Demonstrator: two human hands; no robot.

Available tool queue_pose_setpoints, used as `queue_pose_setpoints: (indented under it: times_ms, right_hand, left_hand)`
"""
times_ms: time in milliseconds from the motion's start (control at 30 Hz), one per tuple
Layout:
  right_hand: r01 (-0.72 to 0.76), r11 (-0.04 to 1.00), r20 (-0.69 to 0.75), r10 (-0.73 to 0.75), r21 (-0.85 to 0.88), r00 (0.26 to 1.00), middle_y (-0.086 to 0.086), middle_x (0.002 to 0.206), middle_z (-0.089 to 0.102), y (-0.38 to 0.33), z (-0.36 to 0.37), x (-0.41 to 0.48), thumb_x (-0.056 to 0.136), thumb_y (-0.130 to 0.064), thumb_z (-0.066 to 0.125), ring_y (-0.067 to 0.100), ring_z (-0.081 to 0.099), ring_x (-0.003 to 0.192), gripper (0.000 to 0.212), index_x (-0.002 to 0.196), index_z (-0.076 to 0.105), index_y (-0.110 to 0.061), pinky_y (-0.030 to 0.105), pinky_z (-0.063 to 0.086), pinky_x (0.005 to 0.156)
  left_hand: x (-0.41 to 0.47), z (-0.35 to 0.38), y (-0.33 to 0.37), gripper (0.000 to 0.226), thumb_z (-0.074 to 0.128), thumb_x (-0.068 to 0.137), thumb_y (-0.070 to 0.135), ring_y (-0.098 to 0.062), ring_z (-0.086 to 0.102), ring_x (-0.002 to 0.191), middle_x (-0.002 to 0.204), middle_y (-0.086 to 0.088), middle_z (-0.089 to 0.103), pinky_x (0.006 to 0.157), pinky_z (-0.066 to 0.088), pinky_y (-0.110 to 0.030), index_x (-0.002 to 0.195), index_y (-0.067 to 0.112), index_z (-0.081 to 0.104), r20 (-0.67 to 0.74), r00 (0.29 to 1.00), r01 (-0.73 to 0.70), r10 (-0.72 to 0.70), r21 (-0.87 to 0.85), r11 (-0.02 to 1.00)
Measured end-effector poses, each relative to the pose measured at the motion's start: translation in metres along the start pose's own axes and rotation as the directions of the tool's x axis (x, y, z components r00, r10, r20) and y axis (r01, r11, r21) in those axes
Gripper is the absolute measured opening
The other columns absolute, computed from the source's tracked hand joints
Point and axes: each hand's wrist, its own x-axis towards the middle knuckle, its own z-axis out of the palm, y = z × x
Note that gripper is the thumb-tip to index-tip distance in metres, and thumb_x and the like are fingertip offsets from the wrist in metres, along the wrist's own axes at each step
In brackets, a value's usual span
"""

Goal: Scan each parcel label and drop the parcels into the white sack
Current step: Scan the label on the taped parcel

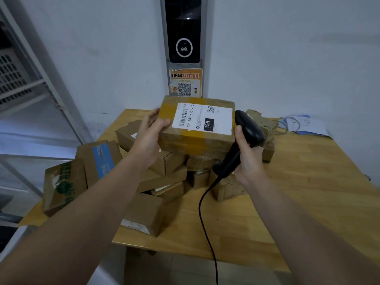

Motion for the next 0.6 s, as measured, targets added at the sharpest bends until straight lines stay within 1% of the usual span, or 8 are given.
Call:
queue_pose_setpoints:
  times_ms: [67, 167, 267, 333, 367, 433, 533, 600]
  right_hand:
    - [-0.074, 0.997, 0.071, 0.075, -0.008, 0.995, 0.001, 0.125, 0.067, -0.001, -0.002, 0.001, 0.063, -0.045, 0.082, 0.022, 0.060, 0.120, 0.078, 0.134, 0.054, -0.025, 0.049, 0.046, 0.103]
    - [-0.123, 0.992, 0.093, 0.126, -0.036, 0.988, 0.002, 0.118, 0.071, -0.002, -0.004, 0.001, 0.075, -0.030, 0.077, 0.021, 0.064, 0.114, 0.059, 0.130, 0.059, -0.020, 0.040, 0.054, 0.089]
    - [-0.073, 0.997, -0.017, 0.073, 0.041, 0.997, -0.002, 0.104, 0.075, 0.002, -0.001, -0.001, 0.082, -0.017, 0.074, 0.018, 0.068, 0.104, 0.033, 0.112, 0.064, -0.026, 0.042, 0.056, 0.087]
    - [-0.041, 0.986, -0.111, 0.059, 0.160, 0.992, -0.003, 0.098, 0.075, 0.009, 0.007, -0.005, 0.084, -0.014, 0.073, 0.017, 0.069, 0.101, 0.026, 0.100, 0.062, -0.030, 0.044, 0.054, 0.092]
    - [-0.033, 0.980, -0.136, 0.060, 0.197, 0.989, -0.003, 0.100, 0.074, 0.013, 0.011, -0.007, 0.084, -0.014, 0.073, 0.018, 0.068, 0.103, 0.026, 0.101, 0.062, -0.030, 0.045, 0.053, 0.095]
    - [-0.026, 0.978, -0.135, 0.055, 0.206, 0.989, 0.001, 0.111, 0.072, 0.021, 0.016, -0.012, 0.084, -0.016, 0.073, 0.020, 0.066, 0.110, 0.033, 0.114, 0.062, -0.025, 0.044, 0.052, 0.097]
    - [-0.070, 0.984, -0.099, 0.086, 0.163, 0.991, 0.003, 0.117, 0.071, 0.028, 0.013, -0.014, 0.084, -0.020, 0.073, 0.021, 0.066, 0.111, 0.044, 0.126, 0.060, -0.020, 0.044, 0.052, 0.096]
    - [-0.110, 0.987, -0.119, 0.123, 0.113, 0.985, 0.003, 0.116, 0.071, 0.028, 0.005, -0.015, 0.084, -0.019, 0.073, 0.022, 0.065, 0.111, 0.045, 0.127, 0.059, -0.020, 0.047, 0.050, 0.099]
  left_hand:
    - [-0.001, -0.003, 0.001, 0.047, 0.056, 0.093, 0.010, -0.019, 0.066, 0.106, 0.121, -0.001, 0.065, 0.079, 0.056, -0.030, 0.134, 0.032, 0.044, 0.085, 0.995, -0.050, 0.050, 0.009, 0.999]
    - [-0.001, -0.006, 0.001, 0.051, 0.054, 0.094, 0.012, -0.020, 0.065, 0.109, 0.122, 0.000, 0.065, 0.092, 0.052, -0.035, 0.138, 0.033, 0.042, 0.092, 0.995, -0.039, 0.038, 0.010, 0.999]
    - [-0.005, -0.001, -0.004, 0.060, 0.062, 0.090, 0.034, -0.016, 0.053, 0.121, 0.129, 0.005, 0.057, 0.111, 0.035, -0.041, 0.142, 0.036, 0.033, 0.068, 0.998, -0.014, 0.012, 0.026, 1.000]
    - [-0.010, 0.010, -0.010, 0.098, 0.070, 0.071, 0.056, -0.020, 0.037, 0.135, 0.145, 0.003, 0.041, 0.117, 0.021, -0.048, 0.150, 0.038, 0.016, 0.079, 0.993, 0.085, -0.085, -0.005, 0.996]
    - [-0.014, 0.017, -0.014, 0.112, 0.073, 0.063, 0.058, -0.024, 0.033, 0.138, 0.151, 0.001, 0.035, 0.116, 0.019, -0.052, 0.151, 0.041, 0.006, 0.110, 0.986, 0.133, -0.129, -0.027, 0.991]
    - [-0.017, 0.028, -0.024, 0.120, 0.078, 0.063, 0.050, -0.027, 0.038, 0.136, 0.150, 0.001, 0.038, 0.109, 0.027, -0.058, 0.148, 0.048, -0.007, 0.164, 0.975, 0.169, -0.151, -0.103, 0.980]
    - [-0.014, 0.031, -0.032, 0.116, 0.082, 0.072, 0.032, -0.027, 0.050, 0.126, 0.141, 0.003, 0.049, 0.096, 0.044, -0.061, 0.144, 0.054, -0.007, 0.108, 0.984, 0.158, -0.143, -0.146, 0.977]
    - [-0.010, 0.028, -0.030, 0.112, 0.080, 0.076, 0.028, -0.025, 0.051, 0.125, 0.141, 0.004, 0.049, 0.093, 0.049, -0.055, 0.145, 0.053, -0.006, 0.067, 0.990, 0.127, -0.122, -0.078, 0.989]
